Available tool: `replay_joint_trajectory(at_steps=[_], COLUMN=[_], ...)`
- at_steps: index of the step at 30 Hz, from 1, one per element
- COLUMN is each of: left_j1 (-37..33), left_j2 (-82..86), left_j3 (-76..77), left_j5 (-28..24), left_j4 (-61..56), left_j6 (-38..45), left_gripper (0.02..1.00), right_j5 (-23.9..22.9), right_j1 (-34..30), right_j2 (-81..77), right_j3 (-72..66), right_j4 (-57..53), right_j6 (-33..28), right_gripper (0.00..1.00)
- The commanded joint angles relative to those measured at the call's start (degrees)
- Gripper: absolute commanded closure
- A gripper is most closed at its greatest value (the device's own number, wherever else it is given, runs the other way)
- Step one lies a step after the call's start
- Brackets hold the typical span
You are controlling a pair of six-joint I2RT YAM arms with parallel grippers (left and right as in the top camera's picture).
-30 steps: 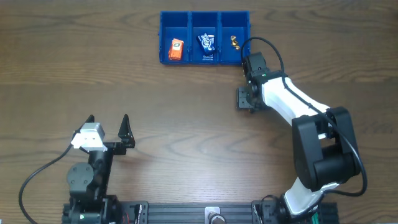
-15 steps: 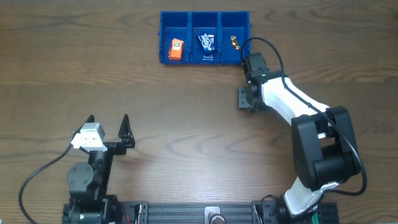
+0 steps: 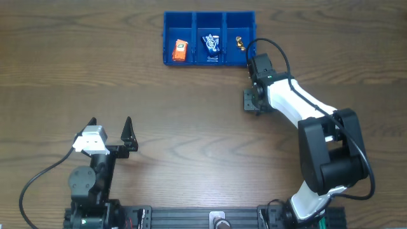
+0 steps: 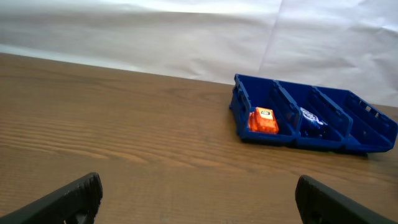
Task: Sort Candies Into Trays
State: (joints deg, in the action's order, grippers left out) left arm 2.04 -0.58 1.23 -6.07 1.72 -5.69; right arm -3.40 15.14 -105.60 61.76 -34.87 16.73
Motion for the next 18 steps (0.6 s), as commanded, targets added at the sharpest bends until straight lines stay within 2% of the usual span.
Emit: replay_joint_trajectory(at_steps=[1,11,18], left_j1=[0.2,0.2,0.2], left_j2=[0.3,0.3,0.3], left_j3=[-1.0,-1.0,-1.0], left_j5=[-1.0,-1.0,-1.0], left_j4=[2.1,2.2,2.1], left_j6=[0.8,0.8,0.8], left_gripper=[0.023,0.023,0.020], right_j5=[0.0,1.2,0.9], right_j1=[0.4,2.8,4.5], right_j2=[-0.8,1.4,10.0], right_j3=[-0.3,1.1,9.3], right_j4=[0.1,-0.3,-0.9], right_j6=[-0.1,-0.1,-0.6], right_gripper=[0.746,0.772,0.781])
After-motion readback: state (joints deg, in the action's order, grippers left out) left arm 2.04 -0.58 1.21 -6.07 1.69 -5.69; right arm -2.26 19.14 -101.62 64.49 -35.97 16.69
